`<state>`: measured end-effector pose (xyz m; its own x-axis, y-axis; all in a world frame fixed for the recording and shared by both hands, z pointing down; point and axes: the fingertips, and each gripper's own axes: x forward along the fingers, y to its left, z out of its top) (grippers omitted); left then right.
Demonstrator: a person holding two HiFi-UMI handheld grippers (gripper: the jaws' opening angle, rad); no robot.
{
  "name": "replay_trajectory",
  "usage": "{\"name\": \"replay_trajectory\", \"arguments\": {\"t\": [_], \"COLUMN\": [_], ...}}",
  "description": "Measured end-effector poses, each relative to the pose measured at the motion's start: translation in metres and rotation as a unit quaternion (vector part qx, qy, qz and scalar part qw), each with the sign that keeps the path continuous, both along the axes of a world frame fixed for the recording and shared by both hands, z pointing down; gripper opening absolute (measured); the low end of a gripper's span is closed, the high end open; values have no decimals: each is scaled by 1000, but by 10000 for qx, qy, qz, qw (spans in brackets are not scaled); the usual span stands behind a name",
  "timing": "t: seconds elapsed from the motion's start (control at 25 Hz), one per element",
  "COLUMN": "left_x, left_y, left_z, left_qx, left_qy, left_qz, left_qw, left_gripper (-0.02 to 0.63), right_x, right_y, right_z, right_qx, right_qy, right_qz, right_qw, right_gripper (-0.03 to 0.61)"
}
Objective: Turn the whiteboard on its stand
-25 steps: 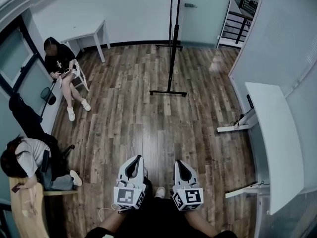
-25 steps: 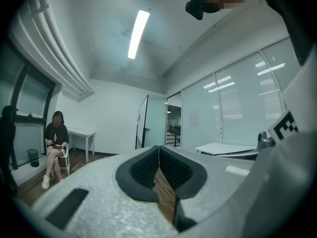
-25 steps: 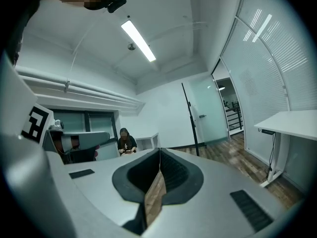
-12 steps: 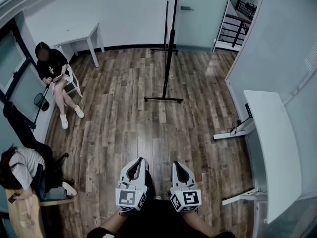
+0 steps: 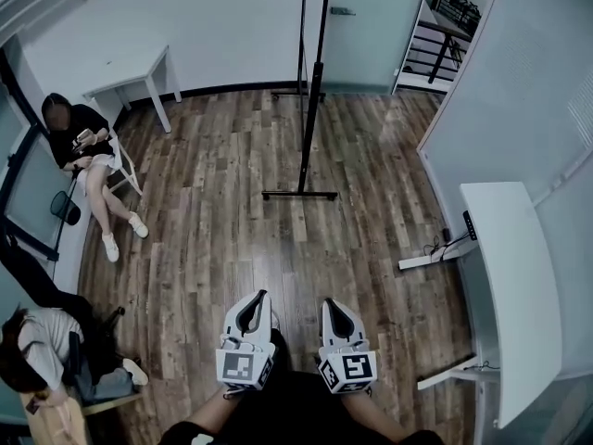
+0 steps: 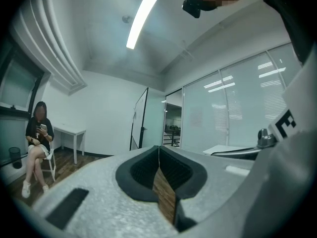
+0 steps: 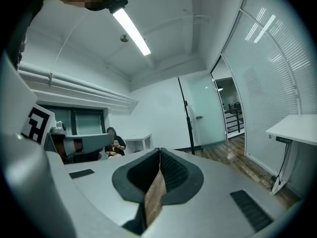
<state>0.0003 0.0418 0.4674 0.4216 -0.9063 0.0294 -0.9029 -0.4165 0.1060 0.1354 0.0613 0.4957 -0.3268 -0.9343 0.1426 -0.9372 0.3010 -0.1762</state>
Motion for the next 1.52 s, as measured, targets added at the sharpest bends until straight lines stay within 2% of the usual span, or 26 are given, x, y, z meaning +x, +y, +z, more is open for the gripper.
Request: {"name": "replay_trajectory", "arguments": {"t": [0.28,0.56,0.72,1.0,1.24,1.52], "left_x": [-9,-30,-42,-65,-66,-65], "left_y": [-103,-184,-215,-253,-282,-340], "left_z": [-1,-2,-1,2,6,6], "left_qx": [-33,-84,31,-5,34,-16], "left_qy": [-56,-21,-17,85,73,19], "left_qz": [255,441,504,476,423,331], "left_qw": [9997,9990,9987,9988,9991,9994], "left_gripper": [18,18,18,18,18,18], "right_x": [-9,-27,-38,-59,-61,-62], "right_y": [-93,-179,-215,-262,-297,-362], "right_z": [-4,-5,1,4,17,25], "right_qx": [-40,-31,24,15,5,-73], "right_qy": [108,216,242,298,272,258], "right_qz": [244,448,507,508,428,344], "right_qw": [9996,9988,9984,9983,9987,9990], "right_gripper": [14,14,14,14,14,14]}}
